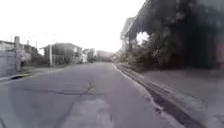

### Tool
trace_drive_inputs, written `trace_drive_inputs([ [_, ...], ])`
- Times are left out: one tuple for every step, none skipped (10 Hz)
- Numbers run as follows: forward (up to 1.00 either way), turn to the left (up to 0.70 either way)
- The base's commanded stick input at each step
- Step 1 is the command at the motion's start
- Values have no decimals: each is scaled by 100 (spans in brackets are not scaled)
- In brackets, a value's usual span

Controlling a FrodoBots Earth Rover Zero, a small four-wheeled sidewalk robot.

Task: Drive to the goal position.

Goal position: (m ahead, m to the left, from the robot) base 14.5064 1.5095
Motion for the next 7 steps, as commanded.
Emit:
trace_drive_inputs([
  [100, 0],
  [100, 0],
  [100, 0],
  [100, 0],
  [100, 0],
  [100, 0],
  [100, 0],
])
